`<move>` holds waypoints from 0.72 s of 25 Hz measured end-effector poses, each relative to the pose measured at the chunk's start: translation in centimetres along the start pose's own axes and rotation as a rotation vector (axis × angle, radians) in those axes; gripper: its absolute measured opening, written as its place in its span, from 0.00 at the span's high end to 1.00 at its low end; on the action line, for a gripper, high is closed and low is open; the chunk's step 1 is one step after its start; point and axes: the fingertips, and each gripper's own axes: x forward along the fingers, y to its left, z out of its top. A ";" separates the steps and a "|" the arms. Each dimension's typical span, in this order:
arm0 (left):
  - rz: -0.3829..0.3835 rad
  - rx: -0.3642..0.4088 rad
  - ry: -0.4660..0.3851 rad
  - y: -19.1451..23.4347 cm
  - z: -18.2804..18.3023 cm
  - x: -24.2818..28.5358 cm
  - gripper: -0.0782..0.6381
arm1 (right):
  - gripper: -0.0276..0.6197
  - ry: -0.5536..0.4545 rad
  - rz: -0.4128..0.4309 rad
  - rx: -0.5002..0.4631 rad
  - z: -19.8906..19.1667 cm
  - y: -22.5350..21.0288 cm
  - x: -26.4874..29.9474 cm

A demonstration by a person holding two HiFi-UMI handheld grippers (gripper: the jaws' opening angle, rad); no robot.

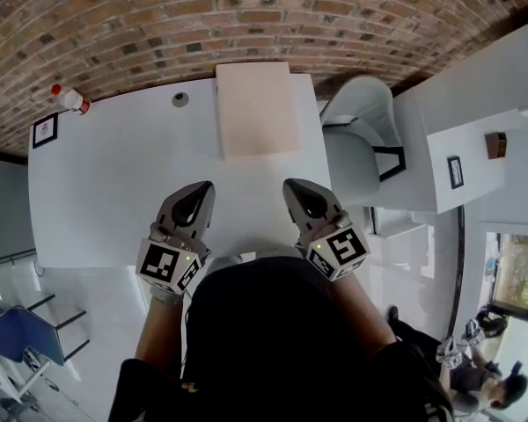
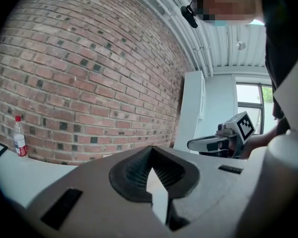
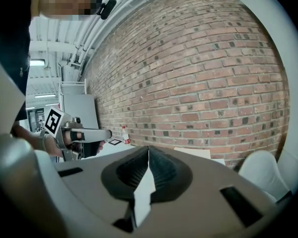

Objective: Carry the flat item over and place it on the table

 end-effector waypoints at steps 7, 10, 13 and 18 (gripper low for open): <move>-0.034 0.020 0.004 -0.9 0.1 -2.8 0.89 | 0.94 -0.033 0.009 -0.012 0.9 2.9 -0.6; -0.037 0.019 0.014 -1.0 -0.1 -3.8 0.89 | 0.94 -0.041 0.010 -0.014 0.9 3.9 -0.6; -0.042 -0.028 -0.003 -0.8 0.0 -4.8 0.89 | 0.94 -0.044 0.010 -0.014 0.8 4.8 -0.6; -0.038 -0.038 -0.025 -0.5 0.1 -6.2 0.89 | 0.94 -0.045 0.008 -0.004 0.5 5.8 -0.5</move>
